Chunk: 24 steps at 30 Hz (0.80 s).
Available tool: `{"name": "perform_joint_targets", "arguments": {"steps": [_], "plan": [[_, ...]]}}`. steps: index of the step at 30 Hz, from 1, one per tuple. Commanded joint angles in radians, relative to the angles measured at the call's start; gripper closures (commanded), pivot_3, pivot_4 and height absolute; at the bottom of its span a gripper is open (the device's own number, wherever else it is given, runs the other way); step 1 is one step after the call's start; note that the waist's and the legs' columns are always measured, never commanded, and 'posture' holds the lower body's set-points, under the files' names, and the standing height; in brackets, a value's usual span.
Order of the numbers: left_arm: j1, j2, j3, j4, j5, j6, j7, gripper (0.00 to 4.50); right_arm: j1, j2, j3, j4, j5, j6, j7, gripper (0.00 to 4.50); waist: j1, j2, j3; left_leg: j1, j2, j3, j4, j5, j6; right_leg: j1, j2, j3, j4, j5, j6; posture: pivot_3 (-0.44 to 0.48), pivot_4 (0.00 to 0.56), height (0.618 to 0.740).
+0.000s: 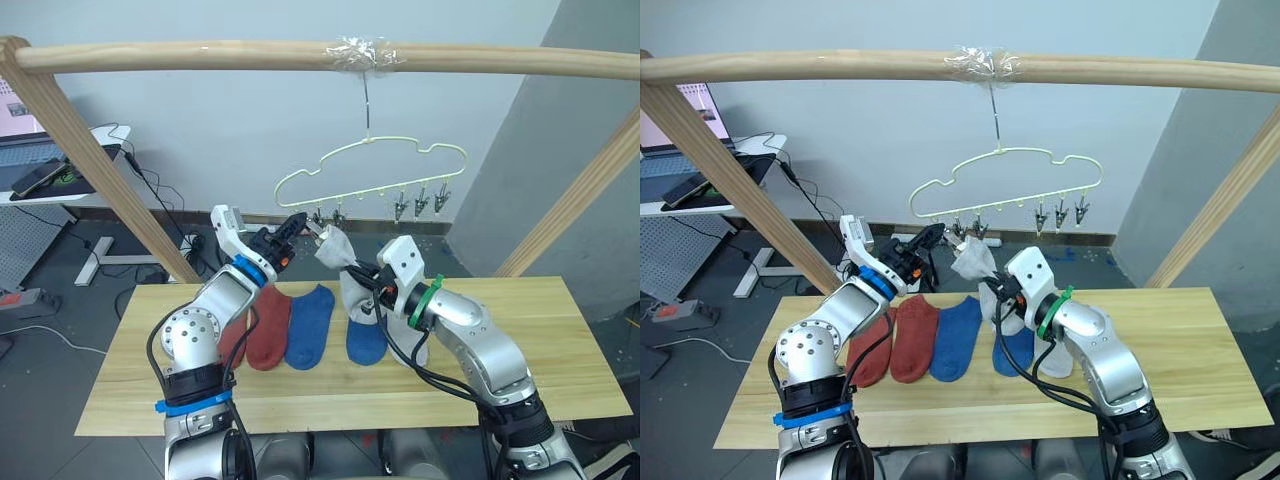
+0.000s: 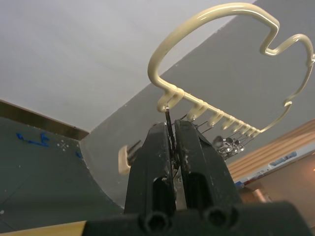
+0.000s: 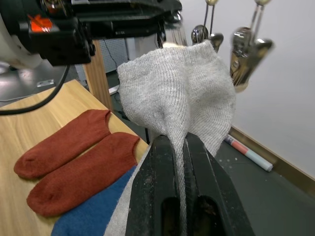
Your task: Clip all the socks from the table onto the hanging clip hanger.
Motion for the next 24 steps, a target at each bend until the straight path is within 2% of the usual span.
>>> {"name": "perform_joint_targets", "arguments": {"steps": [1,16,20,24], "plan": [[-0.002,-0.007,-0.008,-0.051,-0.027,-0.015,0.002,4.50,-0.015,0.010,0.009,-0.009,0.021,-0.006,0.010,4.47,0.000,0.000,0.000,0.000,0.000,0.000,0.000,0.000,0.000,0.000,0.000,0.000,0.000,0.000,0.000,-0.047,0.145,0.740],[0.010,0.028,-0.047,-0.053,0.006,-0.032,-0.031,4.50,-0.069,0.046,0.001,-0.001,0.019,-0.004,-0.006,4.47,0.005,0.000,0.000,-0.001,0.000,0.000,0.000,0.000,0.000,-0.001,0.000,0.000,0.000,0.000,0.000,-0.051,0.142,0.740],[0.013,0.035,-0.068,-0.065,0.047,-0.069,-0.053,4.50,-0.073,0.047,0.002,0.002,0.019,-0.003,-0.008,4.47,0.005,0.000,0.000,-0.001,0.000,0.000,0.000,0.000,0.000,-0.001,0.000,0.000,0.000,0.000,0.000,-0.051,0.143,0.740],[0.021,0.033,-0.069,-0.071,0.032,-0.079,-0.073,3.41,-0.073,0.053,0.006,0.007,0.019,-0.005,-0.011,4.50,0.005,0.000,0.000,-0.001,0.000,0.000,0.000,0.000,0.000,-0.001,0.000,0.000,0.000,0.000,0.000,-0.051,0.137,0.740]]}}
